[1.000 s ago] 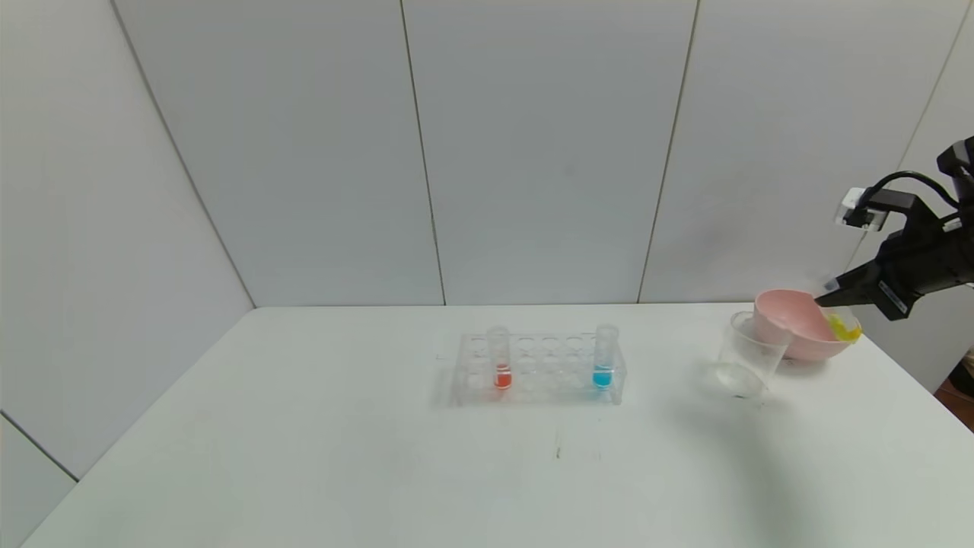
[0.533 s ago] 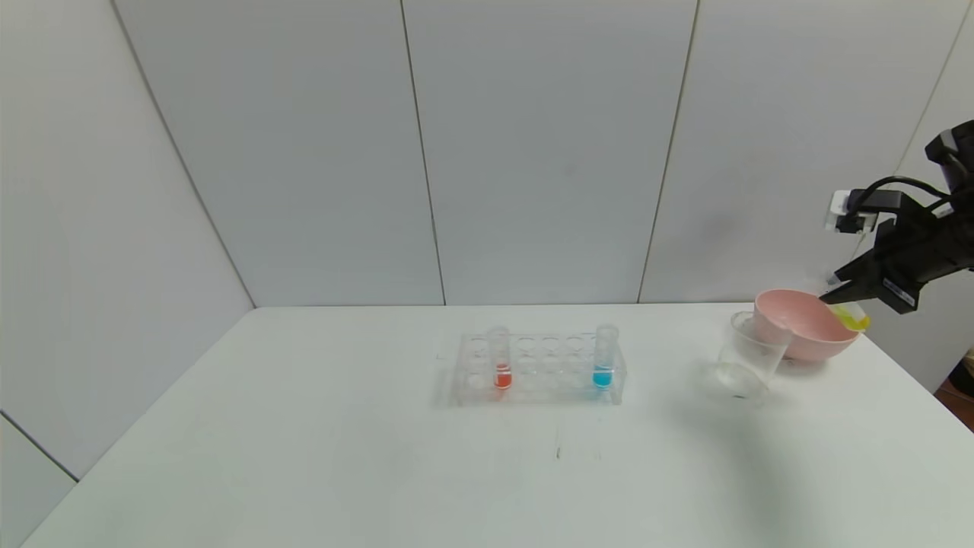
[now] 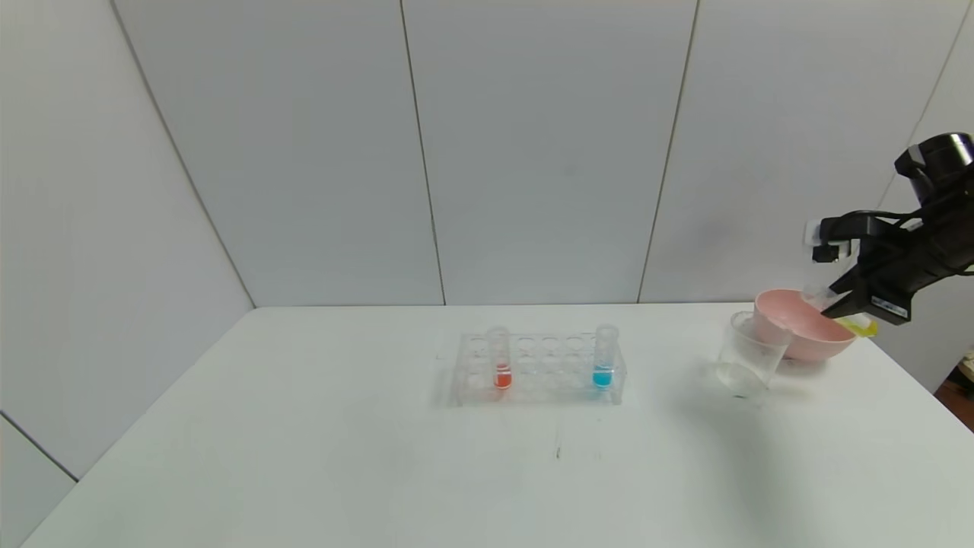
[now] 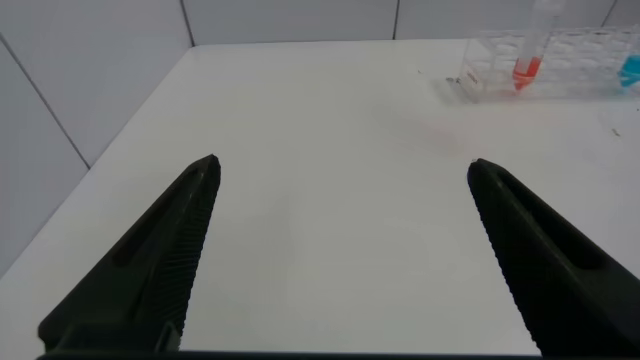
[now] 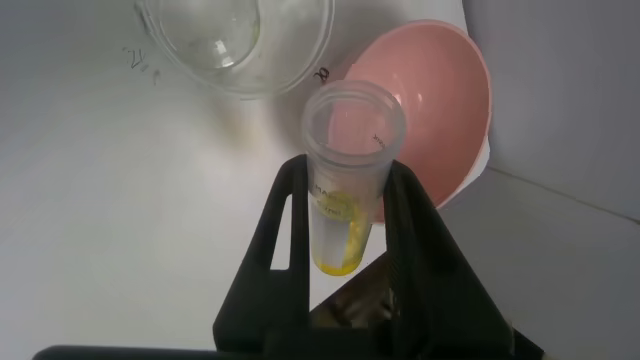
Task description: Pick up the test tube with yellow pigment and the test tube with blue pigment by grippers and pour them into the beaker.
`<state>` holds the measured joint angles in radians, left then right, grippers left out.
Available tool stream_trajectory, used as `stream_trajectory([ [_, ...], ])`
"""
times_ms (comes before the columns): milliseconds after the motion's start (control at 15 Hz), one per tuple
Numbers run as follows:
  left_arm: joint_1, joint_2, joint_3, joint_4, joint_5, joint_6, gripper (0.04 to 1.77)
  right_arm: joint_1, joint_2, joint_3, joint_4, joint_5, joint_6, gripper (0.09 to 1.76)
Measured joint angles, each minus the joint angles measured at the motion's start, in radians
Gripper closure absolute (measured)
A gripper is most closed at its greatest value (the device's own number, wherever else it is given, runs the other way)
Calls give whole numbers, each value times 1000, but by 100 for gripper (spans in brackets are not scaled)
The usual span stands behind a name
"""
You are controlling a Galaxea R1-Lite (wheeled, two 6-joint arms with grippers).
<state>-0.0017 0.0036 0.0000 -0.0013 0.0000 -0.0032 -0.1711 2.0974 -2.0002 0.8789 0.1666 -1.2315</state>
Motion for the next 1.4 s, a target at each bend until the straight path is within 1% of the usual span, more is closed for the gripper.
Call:
stream_trajectory([
  [200,0,0,0,0,0,0,5,34,3,0,1,-47,-5,134],
  [400,0,0,0,0,0,0,5,65,6,0,2,-58,-7,134],
  [533,0,0,0,0,0,0,5,81,10,0,6,-86,-9,134],
  [800,0,0,0,0,0,0,5,98,16,0,17,-94,-9,134],
  [933,0,0,0,0,0,0,5,104,18,0,17,-132,-21,134],
  [1200,0,0,0,0,0,0,5,118,20,0,13,-141,-24,134],
  [1267,0,0,0,0,0,0,5,121,20,0,11,-154,-27,134],
  [1400,0,0,0,0,0,0,5,127,21,0,5,-213,-59,134],
])
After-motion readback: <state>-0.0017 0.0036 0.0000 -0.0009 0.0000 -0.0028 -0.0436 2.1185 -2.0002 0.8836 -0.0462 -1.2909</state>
